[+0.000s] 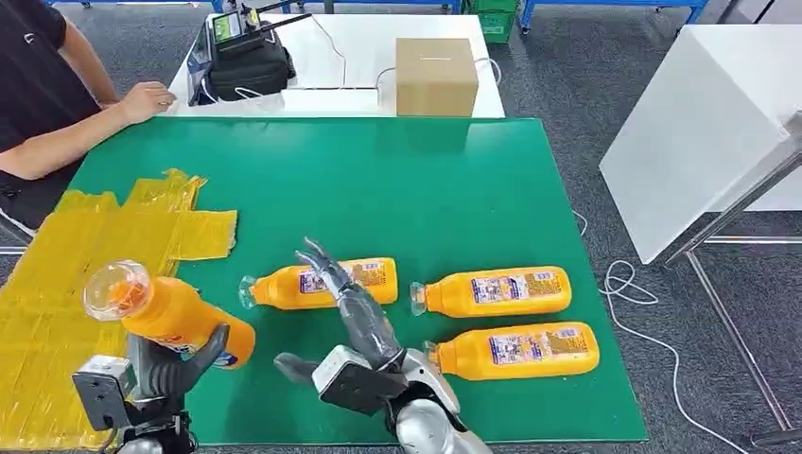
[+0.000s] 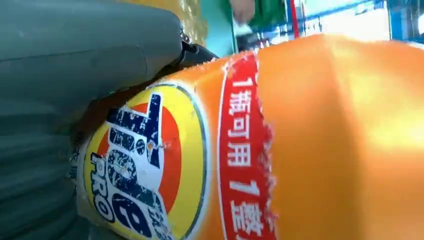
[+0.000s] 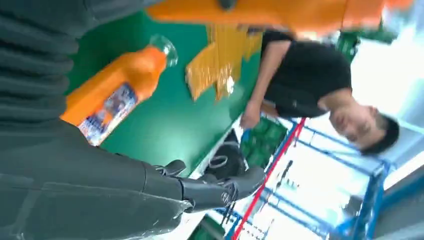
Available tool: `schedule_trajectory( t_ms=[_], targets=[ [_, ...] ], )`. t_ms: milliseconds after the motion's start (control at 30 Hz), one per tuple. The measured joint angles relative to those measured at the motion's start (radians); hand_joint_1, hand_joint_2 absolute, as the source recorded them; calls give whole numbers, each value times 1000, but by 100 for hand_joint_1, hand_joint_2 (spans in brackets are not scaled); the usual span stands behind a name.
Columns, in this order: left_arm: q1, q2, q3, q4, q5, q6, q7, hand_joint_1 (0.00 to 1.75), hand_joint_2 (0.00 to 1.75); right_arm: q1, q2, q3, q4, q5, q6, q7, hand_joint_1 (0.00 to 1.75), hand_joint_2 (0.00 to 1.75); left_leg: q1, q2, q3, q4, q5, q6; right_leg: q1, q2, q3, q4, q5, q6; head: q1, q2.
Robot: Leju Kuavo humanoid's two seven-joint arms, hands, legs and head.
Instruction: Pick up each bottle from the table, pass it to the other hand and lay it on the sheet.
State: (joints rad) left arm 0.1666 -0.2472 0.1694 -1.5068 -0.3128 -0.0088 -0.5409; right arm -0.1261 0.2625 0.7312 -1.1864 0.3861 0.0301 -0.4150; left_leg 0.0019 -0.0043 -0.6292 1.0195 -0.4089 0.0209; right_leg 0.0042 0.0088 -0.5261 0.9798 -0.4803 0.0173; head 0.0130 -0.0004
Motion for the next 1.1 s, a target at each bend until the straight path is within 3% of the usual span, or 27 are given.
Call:
schedule_trajectory(
  t_ms=[100,400,467,567,633,700,767,1000,1100],
  targets=[
    [0,2,18,-5,-14,7,0,175,175,14,0,-21,-22,5,2,-5,0,0,0,-1,0,0,0,0,0,0,-8,0,0,0,0,0],
    [-10,24,103,-6,-70,43,8,175,175,35,0,-55,-45,0,6,-18,0,0,0,-1,0,0,0,0,0,0,-7,0,-1,0,0,0],
    [-14,35,134,-4,-128,84,8,175,175,35,1,-59,-45,-7,12,-23,0,0,0,0,0,0,0,0,0,0,0,0,0,0,0,0],
    [-31,57,178,16,-365,283,43,175,175,35,1,-62,-45,-26,11,-28,0,0,0,-1,0,0,0,0,0,0,-1,0,0,0,0,0],
    [-53,92,190,62,-720,564,160,175,175,31,0,-62,-43,-49,5,-27,0,0,1,-1,0,0,0,0,1,0,-8,0,0,-1,0,0],
    [-75,127,212,104,-1029,706,225,175,175,27,-1,-64,-40,-63,1,-27,0,0,1,-1,0,0,0,0,1,0,-8,0,-1,-1,0,0],
    [-100,152,231,141,-1168,711,253,175,175,21,-3,-63,-35,-78,-1,-28,0,0,1,-3,0,-1,0,0,1,-2,-8,0,-1,-1,0,0],
    [-160,248,181,307,-1225,711,470,175,175,1,-15,-37,-17,-128,-10,-28,0,0,1,-2,0,0,0,-1,1,-1,-8,0,-1,-1,0,0],
    [-177,273,156,373,-1248,711,477,175,175,-7,-20,-27,-8,-135,-15,-28,0,0,1,-2,0,0,0,-1,0,-1,-8,0,-1,-1,0,0]
  ],
)
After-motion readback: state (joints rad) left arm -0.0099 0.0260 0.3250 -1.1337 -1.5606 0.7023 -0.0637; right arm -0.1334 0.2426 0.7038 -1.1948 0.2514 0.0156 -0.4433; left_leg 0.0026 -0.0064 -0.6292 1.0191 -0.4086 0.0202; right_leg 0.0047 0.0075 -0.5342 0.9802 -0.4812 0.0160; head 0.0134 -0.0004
